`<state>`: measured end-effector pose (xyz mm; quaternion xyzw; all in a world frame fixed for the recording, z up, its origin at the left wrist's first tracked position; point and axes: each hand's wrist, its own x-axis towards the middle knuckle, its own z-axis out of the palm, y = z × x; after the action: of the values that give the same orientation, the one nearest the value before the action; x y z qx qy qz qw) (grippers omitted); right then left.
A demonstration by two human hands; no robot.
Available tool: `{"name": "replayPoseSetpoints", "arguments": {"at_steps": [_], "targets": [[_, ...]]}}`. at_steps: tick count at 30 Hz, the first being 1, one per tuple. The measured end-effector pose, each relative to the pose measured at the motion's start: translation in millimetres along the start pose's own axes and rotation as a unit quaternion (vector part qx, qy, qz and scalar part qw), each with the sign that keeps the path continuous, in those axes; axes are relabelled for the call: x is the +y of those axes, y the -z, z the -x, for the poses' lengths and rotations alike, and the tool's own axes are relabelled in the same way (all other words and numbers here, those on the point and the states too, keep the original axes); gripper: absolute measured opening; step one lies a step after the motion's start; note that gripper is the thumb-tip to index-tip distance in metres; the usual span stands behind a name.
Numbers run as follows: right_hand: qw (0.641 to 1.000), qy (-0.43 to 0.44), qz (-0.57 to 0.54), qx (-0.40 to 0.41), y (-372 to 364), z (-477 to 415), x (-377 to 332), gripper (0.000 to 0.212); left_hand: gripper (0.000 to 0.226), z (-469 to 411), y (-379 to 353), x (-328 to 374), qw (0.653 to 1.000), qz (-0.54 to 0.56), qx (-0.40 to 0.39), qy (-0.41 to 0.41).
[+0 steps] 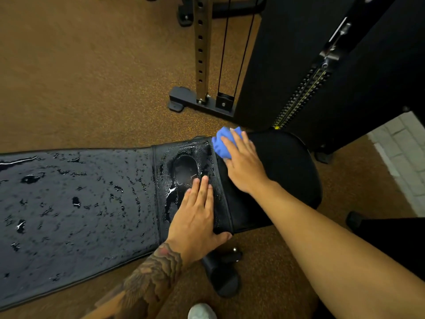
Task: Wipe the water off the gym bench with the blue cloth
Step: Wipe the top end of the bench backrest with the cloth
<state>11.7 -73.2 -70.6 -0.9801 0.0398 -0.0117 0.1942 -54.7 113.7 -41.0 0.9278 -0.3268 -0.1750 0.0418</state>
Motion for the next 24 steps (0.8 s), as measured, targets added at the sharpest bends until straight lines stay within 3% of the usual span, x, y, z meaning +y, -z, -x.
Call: {"name": "replayPoseSetpoints", "arguments": {"at_steps": [6, 9, 14, 19, 24], "targets": [[0.984, 0.138, -0.008, -0.111, 31.3, 122.0, 31.6, 0.071, 0.117, -0.4, -2.8, -1.8, 1.0, 0.011, 0.005, 0.001], [0.991, 0.089, -0.001, -0.096, 38.8, 130.6, 57.5, 0.073, 0.117, 0.2, -2.4, -1.6, 1.0, 0.009, 0.002, 0.001], [0.998, -0.058, -0.022, 0.016, 18.3, 70.7, 34.1, 0.06, 0.117, 1.0, -3.7, -1.9, 1.0, 0.011, 0.0, 0.002], [0.999, 0.027, -0.041, 0.001, -3.6, 102.7, -8.2, 0.058, 0.119, 2.2, -6.4, -7.1, 0.999, 0.027, 0.018, -0.011], [0.994, 0.081, -0.032, -0.059, 17.5, 162.3, 19.5, 0.065, 0.118, 22.2, -5.2, -20.9, 0.996, 0.053, 0.066, -0.018]]}}
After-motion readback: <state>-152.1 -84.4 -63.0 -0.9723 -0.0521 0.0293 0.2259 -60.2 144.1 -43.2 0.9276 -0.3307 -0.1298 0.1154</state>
